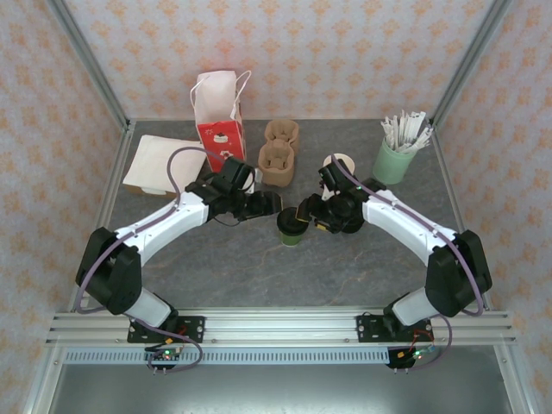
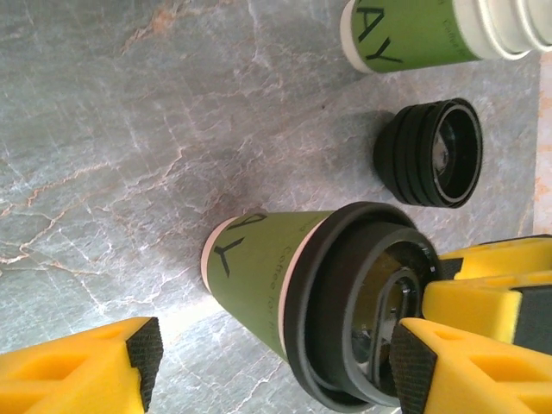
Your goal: Pack the takeout coffee
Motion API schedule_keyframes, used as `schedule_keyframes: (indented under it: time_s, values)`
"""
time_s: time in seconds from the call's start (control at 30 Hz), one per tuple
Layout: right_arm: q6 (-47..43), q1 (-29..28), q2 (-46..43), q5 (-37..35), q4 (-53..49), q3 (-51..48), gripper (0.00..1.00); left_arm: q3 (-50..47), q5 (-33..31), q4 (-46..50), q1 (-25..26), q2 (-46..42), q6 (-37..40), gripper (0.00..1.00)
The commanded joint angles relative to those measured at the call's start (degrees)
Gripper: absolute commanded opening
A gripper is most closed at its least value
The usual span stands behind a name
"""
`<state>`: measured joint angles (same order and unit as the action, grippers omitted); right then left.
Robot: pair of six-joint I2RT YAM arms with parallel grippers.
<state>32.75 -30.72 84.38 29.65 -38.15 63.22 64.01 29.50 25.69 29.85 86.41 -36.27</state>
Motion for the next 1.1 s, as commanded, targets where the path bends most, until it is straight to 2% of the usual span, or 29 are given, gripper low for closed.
schedule_keyframes:
  time_s: [0.0,0.37,0.63,0.77,1.07]
  values:
    - [-1.15,-0.2,-1.75,-4.46,-2.62,2.9,0.58,2.09,-1.99,0.18,-1.05,-3.48,-0.49,0.75]
    - [-1.36,0.49,-3.19,-8.05,-5.28,8.89,0.67,0.5,-2.56,0.92,-3.96,-8.33,-0.55,0.79]
    - [-1.68,1.81,-8.35,-10.14,-9.35,10.44,0.68,1.99,0.35,1.15,-5.26,-9.08,-0.17,0.78]
    - [0.2,1.93,-12.05,-8.7,-9.1,7.69,0.68,4.25,3.4,1.52,-5.32,-6.95,0.66,0.75]
    - [10.29,0.96,-19.06,-1.77,1.94,-6.33,0.67,5.03,8.33,-1.57,-4.99,-2.21,0.79,0.74]
